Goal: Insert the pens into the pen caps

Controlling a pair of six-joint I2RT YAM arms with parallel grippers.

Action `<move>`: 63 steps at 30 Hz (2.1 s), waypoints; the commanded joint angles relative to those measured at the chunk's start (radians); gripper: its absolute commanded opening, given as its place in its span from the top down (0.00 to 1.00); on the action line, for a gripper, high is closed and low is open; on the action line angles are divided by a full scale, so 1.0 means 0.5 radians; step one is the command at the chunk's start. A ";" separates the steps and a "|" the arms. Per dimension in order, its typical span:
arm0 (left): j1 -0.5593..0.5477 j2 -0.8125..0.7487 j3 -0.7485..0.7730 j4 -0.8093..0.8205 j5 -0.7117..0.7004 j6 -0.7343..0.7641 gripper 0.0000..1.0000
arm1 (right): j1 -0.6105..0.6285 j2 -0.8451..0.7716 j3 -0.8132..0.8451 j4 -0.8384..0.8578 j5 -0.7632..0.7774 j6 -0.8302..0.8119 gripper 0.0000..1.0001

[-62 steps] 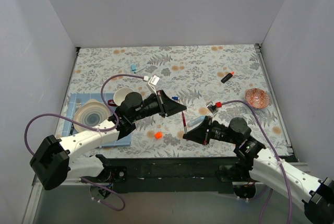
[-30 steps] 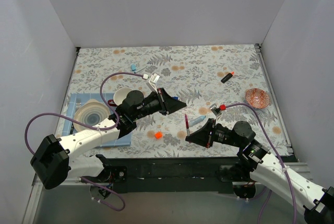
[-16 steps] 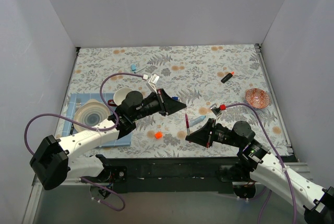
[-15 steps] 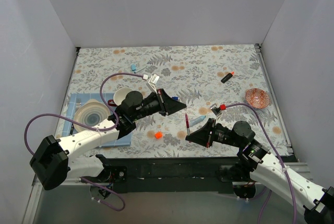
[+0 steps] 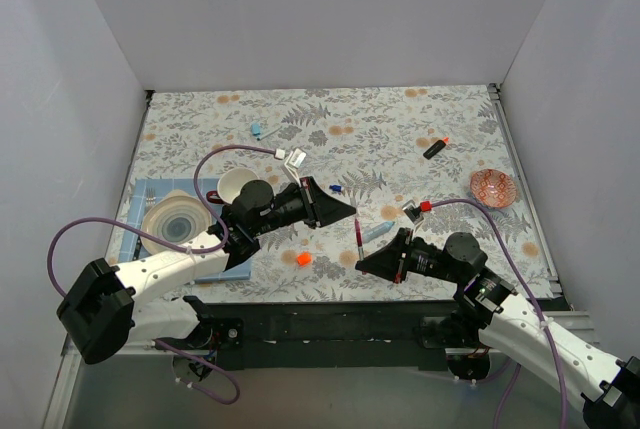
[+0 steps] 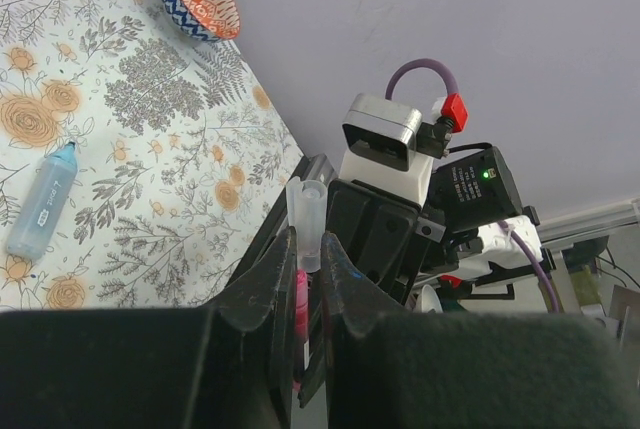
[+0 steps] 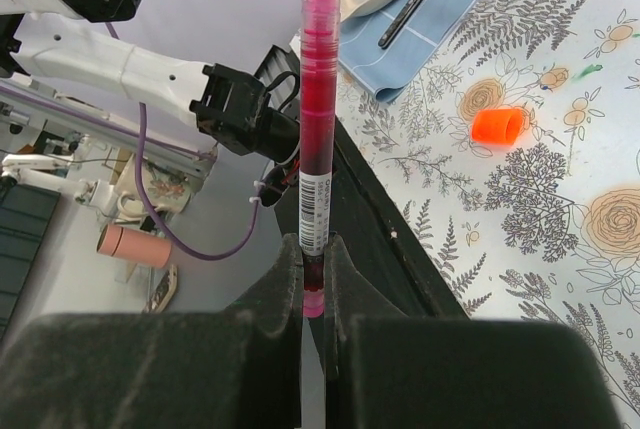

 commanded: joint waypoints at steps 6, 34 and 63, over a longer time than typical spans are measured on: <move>-0.010 -0.048 -0.016 0.043 0.023 0.036 1.00 | 0.006 -0.029 0.001 0.099 0.006 0.025 0.99; -0.010 -0.078 -0.065 0.058 -0.060 0.101 1.00 | 0.006 -0.032 -0.008 0.090 -0.046 0.047 0.99; -0.025 0.026 -0.160 0.175 0.246 0.122 1.00 | 0.006 -0.005 0.038 0.127 0.086 -0.005 0.99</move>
